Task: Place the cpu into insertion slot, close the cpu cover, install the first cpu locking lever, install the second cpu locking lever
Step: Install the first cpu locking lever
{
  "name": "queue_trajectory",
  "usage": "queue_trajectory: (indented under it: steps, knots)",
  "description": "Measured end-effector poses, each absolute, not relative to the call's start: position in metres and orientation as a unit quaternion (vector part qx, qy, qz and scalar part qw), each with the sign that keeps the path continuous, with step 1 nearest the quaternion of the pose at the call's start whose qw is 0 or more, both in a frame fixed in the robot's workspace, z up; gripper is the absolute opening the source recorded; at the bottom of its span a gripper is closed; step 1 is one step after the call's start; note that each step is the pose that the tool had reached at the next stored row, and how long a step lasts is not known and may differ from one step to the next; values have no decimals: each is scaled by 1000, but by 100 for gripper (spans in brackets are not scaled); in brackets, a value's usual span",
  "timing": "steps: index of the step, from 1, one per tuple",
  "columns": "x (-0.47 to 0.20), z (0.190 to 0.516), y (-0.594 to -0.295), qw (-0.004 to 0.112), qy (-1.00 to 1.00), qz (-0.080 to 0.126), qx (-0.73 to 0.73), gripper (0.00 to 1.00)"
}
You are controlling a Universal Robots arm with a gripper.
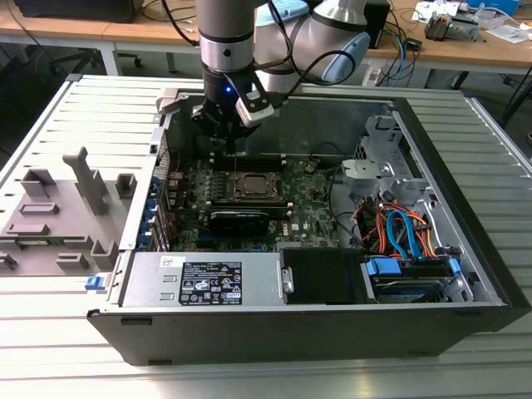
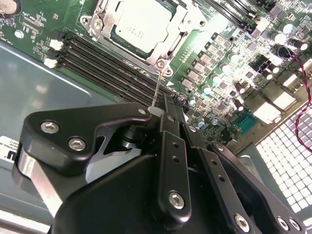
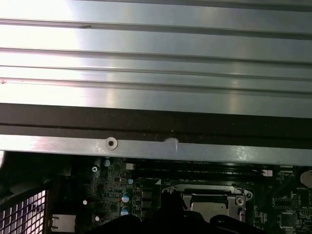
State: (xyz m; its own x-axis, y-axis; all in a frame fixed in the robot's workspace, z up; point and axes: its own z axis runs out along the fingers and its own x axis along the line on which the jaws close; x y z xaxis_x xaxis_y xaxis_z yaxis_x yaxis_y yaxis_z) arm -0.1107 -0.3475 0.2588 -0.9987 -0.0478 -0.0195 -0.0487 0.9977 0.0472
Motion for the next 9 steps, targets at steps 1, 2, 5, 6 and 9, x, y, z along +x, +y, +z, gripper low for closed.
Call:
queue_trajectory:
  steps: [1, 2, 5, 6, 9]
  knots:
    - [-111, 259, -347, 9, 999, 24, -24, 11]
    - [-110, 259, -347, 9, 999, 24, -24, 11]
    - [-110, 259, -347, 9, 999, 24, -24, 11]
    - [-110, 259, -348, 9, 999, 24, -24, 11]
    - [-110, 259, -347, 9, 999, 24, -24, 11]
